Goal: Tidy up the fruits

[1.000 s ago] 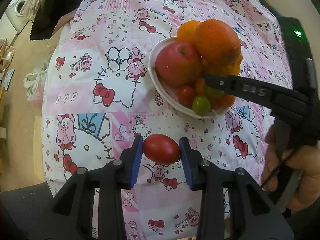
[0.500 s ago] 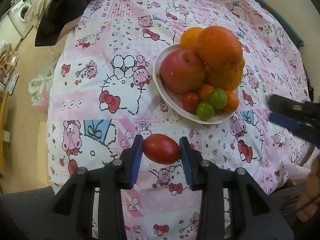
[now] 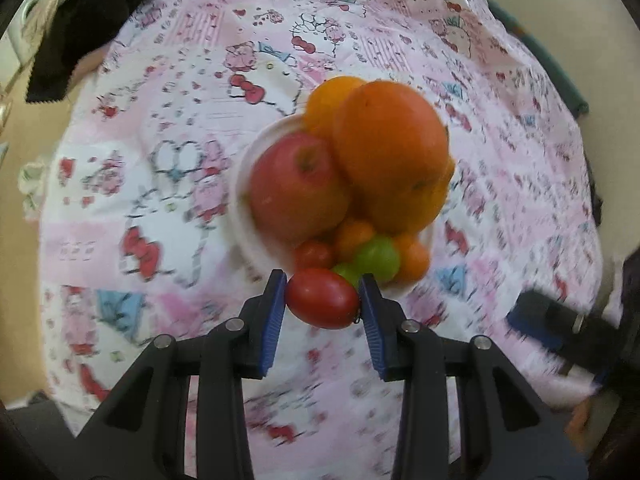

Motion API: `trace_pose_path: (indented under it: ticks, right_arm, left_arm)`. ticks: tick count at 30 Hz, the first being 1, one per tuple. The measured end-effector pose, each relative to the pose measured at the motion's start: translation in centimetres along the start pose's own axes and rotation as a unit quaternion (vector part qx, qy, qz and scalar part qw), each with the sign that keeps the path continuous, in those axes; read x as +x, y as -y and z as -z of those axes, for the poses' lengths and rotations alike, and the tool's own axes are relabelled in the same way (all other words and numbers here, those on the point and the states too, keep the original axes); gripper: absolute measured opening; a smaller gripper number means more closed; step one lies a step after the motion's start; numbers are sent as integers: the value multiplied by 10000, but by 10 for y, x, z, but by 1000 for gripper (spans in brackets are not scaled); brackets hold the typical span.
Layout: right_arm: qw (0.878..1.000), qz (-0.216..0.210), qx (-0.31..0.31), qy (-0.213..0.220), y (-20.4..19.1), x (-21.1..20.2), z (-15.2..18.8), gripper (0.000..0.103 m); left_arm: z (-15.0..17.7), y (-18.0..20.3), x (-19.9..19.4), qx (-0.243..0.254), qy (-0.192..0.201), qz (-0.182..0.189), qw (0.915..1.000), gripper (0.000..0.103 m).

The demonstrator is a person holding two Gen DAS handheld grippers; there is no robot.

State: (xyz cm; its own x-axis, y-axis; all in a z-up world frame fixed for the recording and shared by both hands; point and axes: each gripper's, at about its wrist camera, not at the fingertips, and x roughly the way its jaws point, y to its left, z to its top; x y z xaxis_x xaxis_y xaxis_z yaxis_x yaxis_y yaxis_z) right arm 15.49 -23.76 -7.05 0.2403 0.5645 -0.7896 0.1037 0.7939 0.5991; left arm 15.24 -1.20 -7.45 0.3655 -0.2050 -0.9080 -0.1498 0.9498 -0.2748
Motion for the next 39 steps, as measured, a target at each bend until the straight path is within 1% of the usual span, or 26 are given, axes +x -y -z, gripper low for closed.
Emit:
trace_pose_path:
  ticks: [2,5,11,12,13,14,15,18,20,25,27,29,31,35,36,37,39]
  right_arm:
    - [10000,-10,0,-1,1,0,-2,73]
    - [9999,-106,38,-32,3,-2,-3,73]
    - [9997,-231,46,-79,4,-4,-2,73]
    - [9996,-254,24,-93,2,-4,-2,73]
    - [9996,-268,0,-104,1,-4,-2,73]
    - [9996,-271,-23,-106,0,-5,-2,73]
    - [9996,-249,-37,-88,-1,-6,-2,74]
    - [9995,-299,-20,-48,-1,-9,-3,74]
    - [9996,-277,-5,30,1,-13,-4,74]
    - [9996,-235,-23,164,4,-23,-2,74]
    - [9993,-177,-144,289,-1,-29,0,74]
    - [9981,-20,-401,469,-9,-36,2,74]
    - [9950,132,-714,680,-21,-44,7,75]
    - [9867,246,-1276,977,-43,-57,23,75]
    - [9838,298,-1413,1063,-47,-61,29,77]
    - [9811,320,-1524,1146,-51,-64,35,81]
    - [9743,388,-1775,1330,-59,-70,47,84]
  left_arm:
    - [-8,10,7,-33,66,59,10000,33]
    - [-14,20,16,4,179,-18,9998,33]
    - [-23,30,30,84,201,-137,9997,34]
    - [-24,31,31,111,244,-175,9995,39]
    - [-25,32,32,126,252,-212,9994,49]
    - [-25,33,31,137,250,-234,9993,55]
    - [-25,33,30,143,262,-249,9992,63]
    - [-23,31,24,121,342,-131,9993,67]
    - [-20,30,19,158,286,-161,9993,68]
    - [-5,21,-8,228,334,-201,9990,68]
    - [3,17,-26,325,441,-272,9981,68]
    - [8,12,-41,374,547,-342,9972,68]
    - [13,3,-59,346,694,-441,9960,68]
    - [23,-12,-94,340,1003,-618,9924,68]
    - [27,-15,-103,352,1092,-672,9911,68]
    - [30,-17,-110,373,1145,-700,9903,68]
    - [36,-18,-122,447,1286,-762,9878,68]
